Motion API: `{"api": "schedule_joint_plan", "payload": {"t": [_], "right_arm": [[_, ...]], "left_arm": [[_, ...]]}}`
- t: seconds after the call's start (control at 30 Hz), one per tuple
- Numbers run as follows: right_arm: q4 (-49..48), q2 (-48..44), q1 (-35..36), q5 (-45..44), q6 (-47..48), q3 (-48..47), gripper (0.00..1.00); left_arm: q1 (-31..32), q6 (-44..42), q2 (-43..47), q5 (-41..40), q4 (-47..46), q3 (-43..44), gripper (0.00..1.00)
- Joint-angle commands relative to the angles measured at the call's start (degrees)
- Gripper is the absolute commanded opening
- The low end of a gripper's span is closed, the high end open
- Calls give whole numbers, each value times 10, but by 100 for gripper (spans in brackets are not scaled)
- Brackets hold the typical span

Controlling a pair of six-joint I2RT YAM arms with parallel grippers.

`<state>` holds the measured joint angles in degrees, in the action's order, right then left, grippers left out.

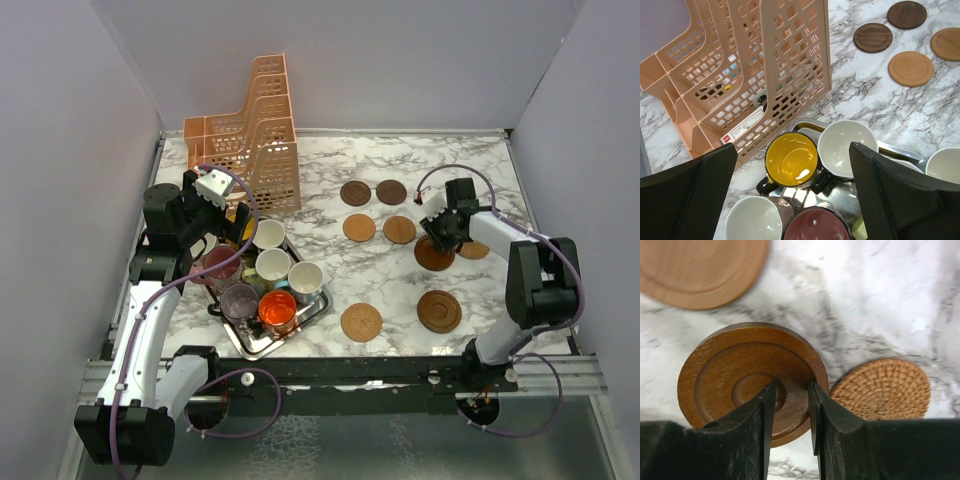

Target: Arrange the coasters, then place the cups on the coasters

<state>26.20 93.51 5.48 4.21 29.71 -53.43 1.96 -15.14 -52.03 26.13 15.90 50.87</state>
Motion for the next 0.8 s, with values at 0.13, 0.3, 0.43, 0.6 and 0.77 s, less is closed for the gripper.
{"api": "schedule_joint_plan", "payload": {"t": [0.13, 0.3, 0.43, 0.6, 0.77], "right_arm": [[-36, 75, -45, -69, 27, -72, 32], [-28, 128, -48, -65, 12, -144, 32], [-24, 182, -48, -63, -5, -209, 32], [-36, 239, -48, -60, -31, -275, 31], [-33, 276, -48, -56, -47, -327, 31]], "left_arm": [[0, -5, 6, 15, -4, -4, 99], [0, -5, 5, 14, -4, -3, 99], [0, -5, 7, 11, -1, -2, 99], [0, -5, 3, 12, -2, -2, 99], [0, -4, 1, 14, -2, 4, 99]]}}
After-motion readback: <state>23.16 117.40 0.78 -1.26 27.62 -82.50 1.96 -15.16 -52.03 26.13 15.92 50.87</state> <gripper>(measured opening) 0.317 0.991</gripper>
